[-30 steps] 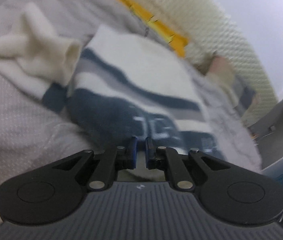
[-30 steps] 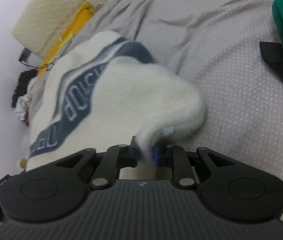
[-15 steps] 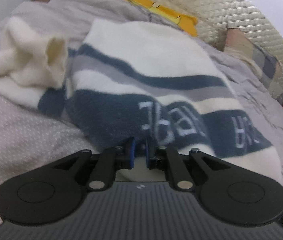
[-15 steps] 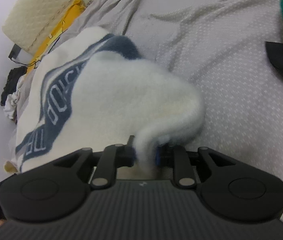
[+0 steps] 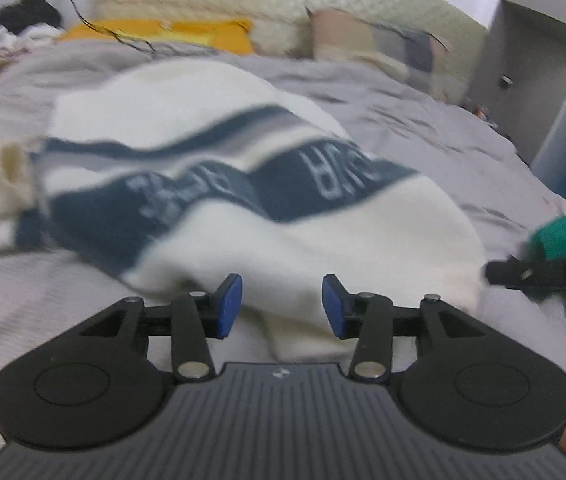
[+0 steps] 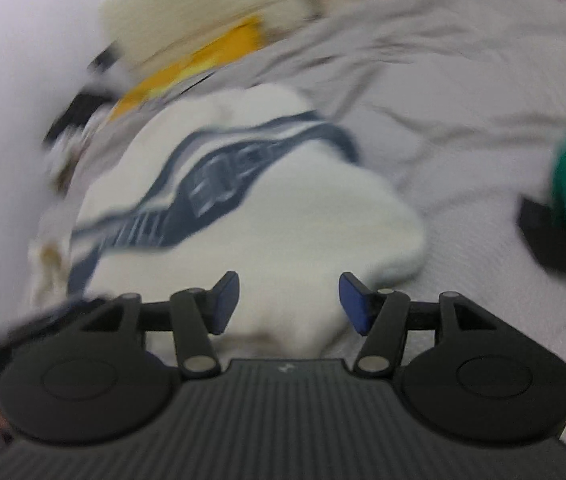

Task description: Fold large clothes

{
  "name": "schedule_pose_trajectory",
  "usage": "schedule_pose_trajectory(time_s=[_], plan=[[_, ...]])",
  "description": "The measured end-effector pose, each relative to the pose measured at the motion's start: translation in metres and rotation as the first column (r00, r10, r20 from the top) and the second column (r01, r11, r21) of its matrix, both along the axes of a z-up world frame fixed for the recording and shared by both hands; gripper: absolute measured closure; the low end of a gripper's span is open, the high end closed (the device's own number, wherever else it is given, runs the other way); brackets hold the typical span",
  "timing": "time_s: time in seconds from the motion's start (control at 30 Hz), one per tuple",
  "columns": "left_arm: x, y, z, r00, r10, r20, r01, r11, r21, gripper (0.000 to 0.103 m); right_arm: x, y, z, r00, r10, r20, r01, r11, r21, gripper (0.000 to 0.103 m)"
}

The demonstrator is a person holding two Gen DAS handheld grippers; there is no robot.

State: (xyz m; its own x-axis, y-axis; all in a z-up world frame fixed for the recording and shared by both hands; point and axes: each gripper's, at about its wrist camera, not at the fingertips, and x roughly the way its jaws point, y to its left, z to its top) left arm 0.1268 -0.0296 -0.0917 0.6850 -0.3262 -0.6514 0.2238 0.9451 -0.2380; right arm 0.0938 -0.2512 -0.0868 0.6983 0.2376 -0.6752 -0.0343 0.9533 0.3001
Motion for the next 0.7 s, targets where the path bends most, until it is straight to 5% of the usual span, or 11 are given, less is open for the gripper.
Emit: schedule_pose_trajectory(time_s=[0.17, 0.33, 0.4, 0.5, 0.7], plan=[[0.009, -0.007, -0.017, 0.999, -0.006, -0.039, 0.006, 1.000, -0.005, 0.053, 0.006, 0.045, -0.021, 0.987, 0.143, -0.076, -0.159, 0.951, -0.264, 0.046], [0.016, -0.005, -0.019, 0.999, -0.009, -0.036, 0.008, 0.999, -0.036, 0.053, 0.020, 0.052, -0.042, 0.989, 0.101, -0.110, -0.137, 0.907, -0.398, 0.051], [0.015, -0.006, -0.016, 1.000, -0.013, -0.013, 0.013, 0.999, -0.032, 0.053, 0.021, 0.047, -0.039, 0.996, 0.062, -0.069, -0.086, 0.905, -0.418, 0.081], [0.009, -0.011, -0.009, 0.999, -0.031, 0.043, 0.031, 0.999, -0.014, 0.053, 0.017, 0.029, -0.018, 0.999, 0.015, 0.035, -0.005, 0.958, -0.288, 0.094], [-0.014, -0.031, 0.001, 0.975, -0.067, 0.212, 0.040, 0.991, 0.131, 0.045, 0.013, 0.009, 0.001, 0.991, -0.054, 0.120, 0.066, 0.993, -0.097, 0.095]])
